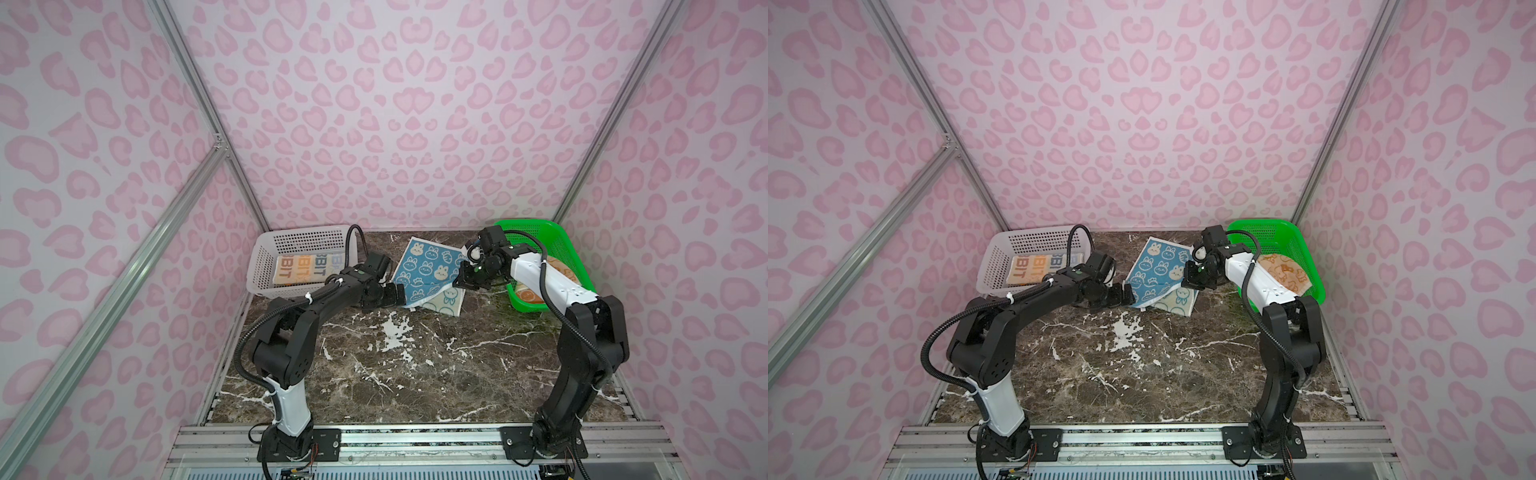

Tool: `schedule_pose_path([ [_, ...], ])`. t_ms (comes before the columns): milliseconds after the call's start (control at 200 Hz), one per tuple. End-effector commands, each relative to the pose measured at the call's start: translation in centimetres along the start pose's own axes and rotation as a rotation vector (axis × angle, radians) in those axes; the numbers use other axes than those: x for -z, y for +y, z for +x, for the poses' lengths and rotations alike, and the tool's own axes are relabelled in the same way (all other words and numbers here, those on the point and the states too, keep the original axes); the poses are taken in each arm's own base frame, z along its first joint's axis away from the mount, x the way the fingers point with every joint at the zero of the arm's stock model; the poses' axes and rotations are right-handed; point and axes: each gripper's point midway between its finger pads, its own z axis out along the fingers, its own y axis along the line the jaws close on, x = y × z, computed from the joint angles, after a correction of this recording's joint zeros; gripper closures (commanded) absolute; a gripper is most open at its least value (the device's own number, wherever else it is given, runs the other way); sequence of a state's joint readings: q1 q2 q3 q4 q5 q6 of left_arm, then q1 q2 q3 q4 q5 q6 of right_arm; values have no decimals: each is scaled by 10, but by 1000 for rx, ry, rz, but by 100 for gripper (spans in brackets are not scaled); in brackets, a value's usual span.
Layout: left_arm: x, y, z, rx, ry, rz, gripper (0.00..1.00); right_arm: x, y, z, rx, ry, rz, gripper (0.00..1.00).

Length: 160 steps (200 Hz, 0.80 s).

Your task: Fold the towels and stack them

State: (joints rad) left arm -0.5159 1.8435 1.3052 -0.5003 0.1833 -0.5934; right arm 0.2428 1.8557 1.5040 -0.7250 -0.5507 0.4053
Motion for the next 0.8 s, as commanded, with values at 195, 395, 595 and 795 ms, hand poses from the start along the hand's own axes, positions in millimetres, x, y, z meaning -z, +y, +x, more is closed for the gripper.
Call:
schedule_pose_path([
  [195,-27,-8,12,-43,44,-29,2,-30,-48,-43,-179,-33,-28,100],
  [395,-34,-15,0,-68,32,-36,1,-47,-67,-50,-221,-23,-20,100],
  [595,-42,-18,-12,-100,23,-57,11,-53,-78,-59,-241,-24,-14,100],
  [795,-55,-19,-18,-116,35,-69,35,-52,-80,-61,-245,-28,-22,100],
])
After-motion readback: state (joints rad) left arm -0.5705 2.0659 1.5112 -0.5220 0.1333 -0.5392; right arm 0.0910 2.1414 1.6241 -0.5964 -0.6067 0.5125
